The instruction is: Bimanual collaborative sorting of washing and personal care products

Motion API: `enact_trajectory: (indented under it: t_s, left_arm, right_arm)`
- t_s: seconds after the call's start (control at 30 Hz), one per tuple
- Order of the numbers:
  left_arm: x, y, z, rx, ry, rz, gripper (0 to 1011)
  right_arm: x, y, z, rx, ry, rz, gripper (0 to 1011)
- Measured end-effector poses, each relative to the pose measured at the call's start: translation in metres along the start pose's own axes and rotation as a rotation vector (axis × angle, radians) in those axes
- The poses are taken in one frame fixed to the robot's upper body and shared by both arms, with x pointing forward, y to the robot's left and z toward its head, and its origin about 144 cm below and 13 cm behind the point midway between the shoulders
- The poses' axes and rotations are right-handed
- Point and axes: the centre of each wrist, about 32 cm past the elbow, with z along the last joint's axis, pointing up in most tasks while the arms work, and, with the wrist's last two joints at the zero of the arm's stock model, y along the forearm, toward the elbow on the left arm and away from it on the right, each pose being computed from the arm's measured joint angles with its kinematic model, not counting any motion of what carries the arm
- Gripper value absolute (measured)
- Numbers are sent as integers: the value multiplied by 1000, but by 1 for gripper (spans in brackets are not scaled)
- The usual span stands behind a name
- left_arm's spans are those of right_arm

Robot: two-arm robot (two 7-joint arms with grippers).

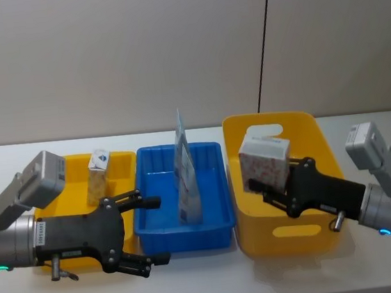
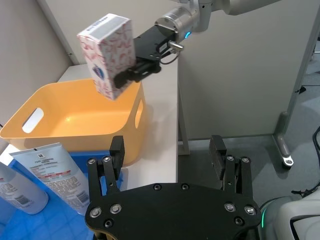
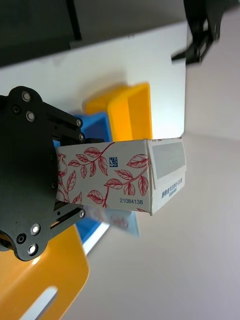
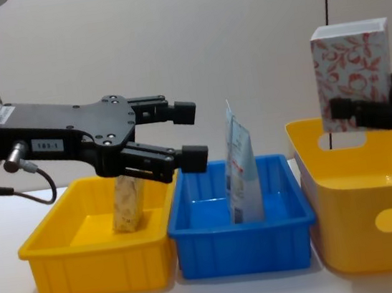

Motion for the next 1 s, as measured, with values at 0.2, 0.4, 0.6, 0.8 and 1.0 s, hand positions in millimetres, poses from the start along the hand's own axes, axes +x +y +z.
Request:
enact_trajectory:
  t_s: [0.2, 0.4, 0.6, 0.8, 1.0]
  left_arm:
    - [0, 0, 0, 0, 0, 0, 1001]
    - [0, 0, 0, 0, 0, 0, 1001]
    - [0, 0, 0, 0, 0, 0, 1001]
    - [0, 0, 0, 0, 0, 0, 1001]
    - [0, 0, 0, 0, 0, 0, 1001]
  right_arm:
    - [4, 0, -3, -16, -3, -95, 375]
    - [7, 2, -7, -40, -3, -189, 375]
    - [10, 8, -11, -65, -3, -282, 375]
    - [11, 18, -15, -91, 4, -370, 375]
    - [9, 33, -18, -122, 15, -467, 375]
